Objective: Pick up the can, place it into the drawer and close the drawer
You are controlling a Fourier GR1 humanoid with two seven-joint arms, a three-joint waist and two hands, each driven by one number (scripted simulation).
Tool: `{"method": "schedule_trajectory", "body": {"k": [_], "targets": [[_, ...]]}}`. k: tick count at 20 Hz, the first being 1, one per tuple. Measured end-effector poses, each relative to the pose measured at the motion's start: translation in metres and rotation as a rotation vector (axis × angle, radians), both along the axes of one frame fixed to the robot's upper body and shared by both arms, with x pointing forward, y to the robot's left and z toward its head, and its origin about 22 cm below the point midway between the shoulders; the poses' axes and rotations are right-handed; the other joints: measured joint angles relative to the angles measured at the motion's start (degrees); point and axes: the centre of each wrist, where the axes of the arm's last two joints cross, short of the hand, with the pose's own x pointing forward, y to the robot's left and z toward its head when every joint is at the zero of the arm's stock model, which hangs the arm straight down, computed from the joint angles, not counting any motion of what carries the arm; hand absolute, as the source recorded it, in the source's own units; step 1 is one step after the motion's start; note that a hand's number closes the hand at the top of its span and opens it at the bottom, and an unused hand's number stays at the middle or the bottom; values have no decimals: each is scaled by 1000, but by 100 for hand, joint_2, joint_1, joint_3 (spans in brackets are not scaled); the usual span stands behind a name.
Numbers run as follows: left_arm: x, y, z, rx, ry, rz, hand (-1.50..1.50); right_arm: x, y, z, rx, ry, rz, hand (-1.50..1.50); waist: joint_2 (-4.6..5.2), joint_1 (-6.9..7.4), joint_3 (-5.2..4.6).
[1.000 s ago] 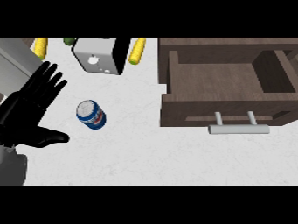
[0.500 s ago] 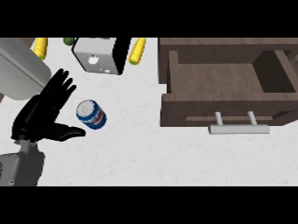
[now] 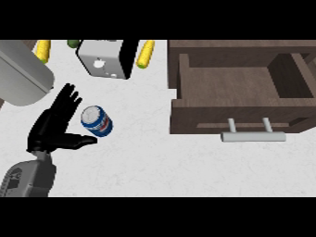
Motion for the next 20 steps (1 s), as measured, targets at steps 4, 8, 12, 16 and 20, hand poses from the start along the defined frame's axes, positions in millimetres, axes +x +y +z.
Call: {"method": "schedule_trajectory", "body": {"k": [4, 8, 12, 16, 20], "targets": [[4, 12, -18, 9, 12, 21, -150, -4, 3, 4, -1, -3, -3, -150, 2, -6, 0], [-3, 18, -40, 21, 32, 35, -150, -4, 1, 4, -10, -5, 5, -150, 2, -3, 1], [-2, 29, -57, 22, 45, 32, -150, -7, -6, 3, -6, -5, 6, -150, 4, -12, -1], [1, 31, -77, 10, 69, 32, -150, -7, -4, 2, -6, -2, 3, -150, 9, -26, 0], [-1, 33, -91, -12, 86, 33, -150, -9, -3, 8, 0, 1, 4, -150, 9, -28, 0]]}}
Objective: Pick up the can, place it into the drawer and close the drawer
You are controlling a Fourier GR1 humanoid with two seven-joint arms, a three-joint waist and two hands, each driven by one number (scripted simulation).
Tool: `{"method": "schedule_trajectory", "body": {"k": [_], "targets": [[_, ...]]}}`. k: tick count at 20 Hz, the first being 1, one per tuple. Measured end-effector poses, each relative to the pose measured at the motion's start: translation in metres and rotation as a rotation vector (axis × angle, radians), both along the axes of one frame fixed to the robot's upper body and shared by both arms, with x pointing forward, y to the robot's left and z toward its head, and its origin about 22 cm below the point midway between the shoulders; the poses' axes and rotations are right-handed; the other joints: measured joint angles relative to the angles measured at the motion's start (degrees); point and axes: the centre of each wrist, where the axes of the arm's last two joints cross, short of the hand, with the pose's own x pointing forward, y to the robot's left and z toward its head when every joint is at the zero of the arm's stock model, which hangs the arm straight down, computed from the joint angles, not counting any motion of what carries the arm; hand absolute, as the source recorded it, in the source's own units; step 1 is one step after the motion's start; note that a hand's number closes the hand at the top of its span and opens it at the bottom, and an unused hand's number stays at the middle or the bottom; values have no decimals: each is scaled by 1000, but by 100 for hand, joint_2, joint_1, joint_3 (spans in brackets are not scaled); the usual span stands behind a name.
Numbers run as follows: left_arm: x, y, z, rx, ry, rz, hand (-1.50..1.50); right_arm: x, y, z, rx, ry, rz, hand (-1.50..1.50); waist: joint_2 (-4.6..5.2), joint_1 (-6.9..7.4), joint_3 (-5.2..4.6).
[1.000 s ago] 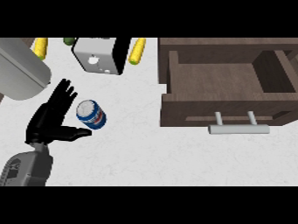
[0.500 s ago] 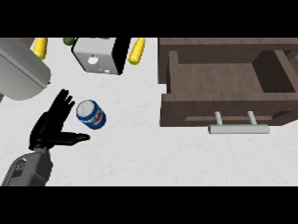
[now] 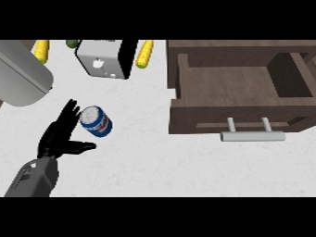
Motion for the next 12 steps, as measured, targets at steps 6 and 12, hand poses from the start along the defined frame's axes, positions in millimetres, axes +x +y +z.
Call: {"method": "schedule_trajectory", "body": {"k": [6, 12], "targets": [[4, -8, -14, -36, 9, -16, -150, 3, 6, 8, -2, -3, -1, -150, 4, -10, -4], [13, -15, -16, -80, 8, -7, -150, 0, 3, 12, -1, -5, 4, -150, 8, -26, -4]]}}
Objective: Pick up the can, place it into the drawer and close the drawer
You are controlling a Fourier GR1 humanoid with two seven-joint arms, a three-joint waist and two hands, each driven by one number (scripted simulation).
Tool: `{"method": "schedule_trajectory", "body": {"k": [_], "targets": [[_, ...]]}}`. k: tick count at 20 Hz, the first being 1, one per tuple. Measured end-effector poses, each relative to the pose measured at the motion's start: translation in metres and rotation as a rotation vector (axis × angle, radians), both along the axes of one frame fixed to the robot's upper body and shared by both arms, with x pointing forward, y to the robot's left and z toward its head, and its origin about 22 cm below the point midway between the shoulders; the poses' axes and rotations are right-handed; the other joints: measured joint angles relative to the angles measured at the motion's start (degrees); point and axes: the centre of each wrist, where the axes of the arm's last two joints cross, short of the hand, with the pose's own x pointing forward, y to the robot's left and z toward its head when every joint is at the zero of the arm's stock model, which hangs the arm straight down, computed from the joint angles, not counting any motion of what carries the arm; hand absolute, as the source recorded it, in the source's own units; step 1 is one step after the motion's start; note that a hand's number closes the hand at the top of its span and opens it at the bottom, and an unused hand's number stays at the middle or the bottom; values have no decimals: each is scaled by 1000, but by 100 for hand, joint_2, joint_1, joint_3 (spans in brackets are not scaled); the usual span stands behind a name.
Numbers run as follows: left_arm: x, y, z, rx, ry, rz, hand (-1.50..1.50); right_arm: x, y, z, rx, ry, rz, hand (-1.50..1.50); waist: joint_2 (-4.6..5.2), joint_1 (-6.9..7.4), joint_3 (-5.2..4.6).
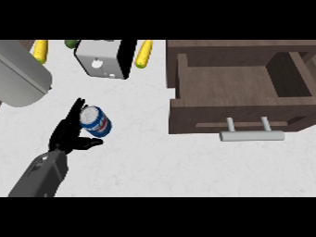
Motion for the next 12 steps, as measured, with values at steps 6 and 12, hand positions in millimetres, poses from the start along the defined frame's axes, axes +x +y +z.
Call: {"method": "schedule_trajectory", "body": {"k": [6, 12], "targets": [[9, -21, -1, -81, 7, -32, 150, -7, 0, -3, 11, 8, 3, -150, 0, -11, 2], [25, -30, 12, -134, -36, -127, 150, -9, 2, -3, 26, 12, 8, -150, -7, 8, 4]]}}
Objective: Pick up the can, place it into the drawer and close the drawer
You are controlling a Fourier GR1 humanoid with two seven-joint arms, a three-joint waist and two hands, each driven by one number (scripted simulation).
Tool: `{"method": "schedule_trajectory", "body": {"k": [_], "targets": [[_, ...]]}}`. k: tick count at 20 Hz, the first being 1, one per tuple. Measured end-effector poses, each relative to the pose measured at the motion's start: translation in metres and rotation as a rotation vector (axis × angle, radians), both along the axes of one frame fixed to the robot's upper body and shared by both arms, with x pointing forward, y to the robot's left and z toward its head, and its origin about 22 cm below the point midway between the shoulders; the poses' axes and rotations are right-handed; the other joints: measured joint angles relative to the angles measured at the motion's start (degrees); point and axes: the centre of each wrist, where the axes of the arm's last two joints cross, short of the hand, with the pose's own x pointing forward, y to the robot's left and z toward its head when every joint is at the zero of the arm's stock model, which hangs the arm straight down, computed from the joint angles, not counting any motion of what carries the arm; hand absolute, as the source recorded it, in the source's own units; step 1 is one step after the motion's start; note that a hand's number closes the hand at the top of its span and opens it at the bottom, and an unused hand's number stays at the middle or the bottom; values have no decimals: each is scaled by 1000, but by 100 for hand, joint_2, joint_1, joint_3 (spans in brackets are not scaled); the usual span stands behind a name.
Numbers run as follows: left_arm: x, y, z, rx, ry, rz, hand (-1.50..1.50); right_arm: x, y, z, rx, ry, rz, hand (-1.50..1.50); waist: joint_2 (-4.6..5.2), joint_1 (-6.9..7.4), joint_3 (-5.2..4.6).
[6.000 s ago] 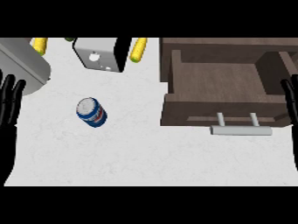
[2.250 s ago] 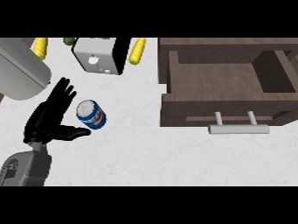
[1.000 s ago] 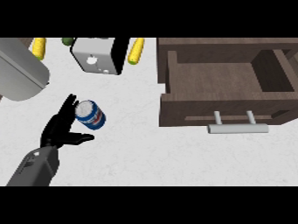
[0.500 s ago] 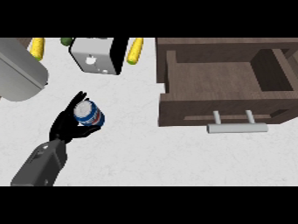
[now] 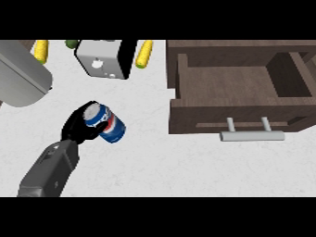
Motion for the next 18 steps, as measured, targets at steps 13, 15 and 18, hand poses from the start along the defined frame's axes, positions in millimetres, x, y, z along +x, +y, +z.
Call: {"method": "schedule_trajectory", "body": {"k": [13, 15, 18], "targets": [[7, -31, 19, -44, -127, 170, 150, -11, 2, 3, 2, -6, -38, -150, -54, 128, 10], [7, -37, 29, -38, -140, 188, 150, -15, 4, 1, 5, -6, -37, -150, -62, 136, 11], [9, -49, 50, -29, -178, 196, 150, -11, 5, 1, 8, -7, -37, -150, -61, 136, 10]]}}
